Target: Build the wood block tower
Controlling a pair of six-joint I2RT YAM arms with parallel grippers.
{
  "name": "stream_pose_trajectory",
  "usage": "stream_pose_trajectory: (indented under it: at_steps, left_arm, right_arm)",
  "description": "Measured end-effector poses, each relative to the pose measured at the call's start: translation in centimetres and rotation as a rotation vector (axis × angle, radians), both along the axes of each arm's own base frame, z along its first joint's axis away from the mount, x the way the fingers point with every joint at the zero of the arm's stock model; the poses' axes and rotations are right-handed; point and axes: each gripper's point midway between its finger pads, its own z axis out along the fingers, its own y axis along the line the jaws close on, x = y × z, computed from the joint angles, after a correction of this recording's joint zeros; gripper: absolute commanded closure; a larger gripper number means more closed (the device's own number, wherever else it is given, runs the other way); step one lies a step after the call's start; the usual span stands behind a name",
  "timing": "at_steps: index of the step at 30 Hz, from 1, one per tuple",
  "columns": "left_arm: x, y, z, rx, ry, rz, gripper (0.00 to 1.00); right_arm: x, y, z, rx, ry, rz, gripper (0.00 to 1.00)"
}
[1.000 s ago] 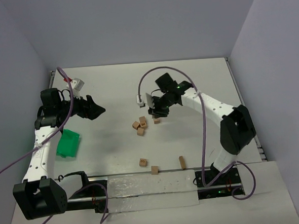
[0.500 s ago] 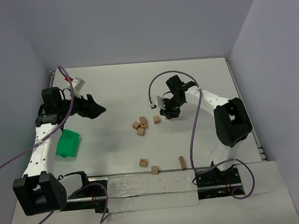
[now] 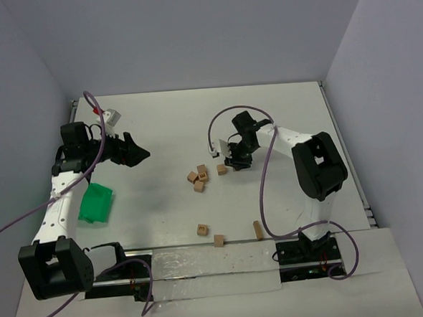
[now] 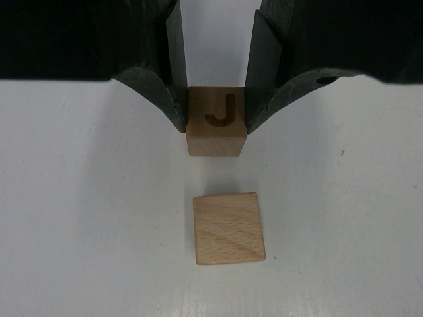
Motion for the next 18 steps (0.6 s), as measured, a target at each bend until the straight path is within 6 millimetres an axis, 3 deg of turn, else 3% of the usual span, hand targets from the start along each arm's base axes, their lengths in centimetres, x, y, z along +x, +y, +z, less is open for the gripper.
stream_pose_trajectory:
  at_steps: [18]
  left_arm:
    - [0.3, 0.0, -0.5, -0.001, 0.013, 0.0, 0.02]
  right_arm:
    - [0.2, 1.9, -0.5, 0.004, -0.032, 0.042, 0.85]
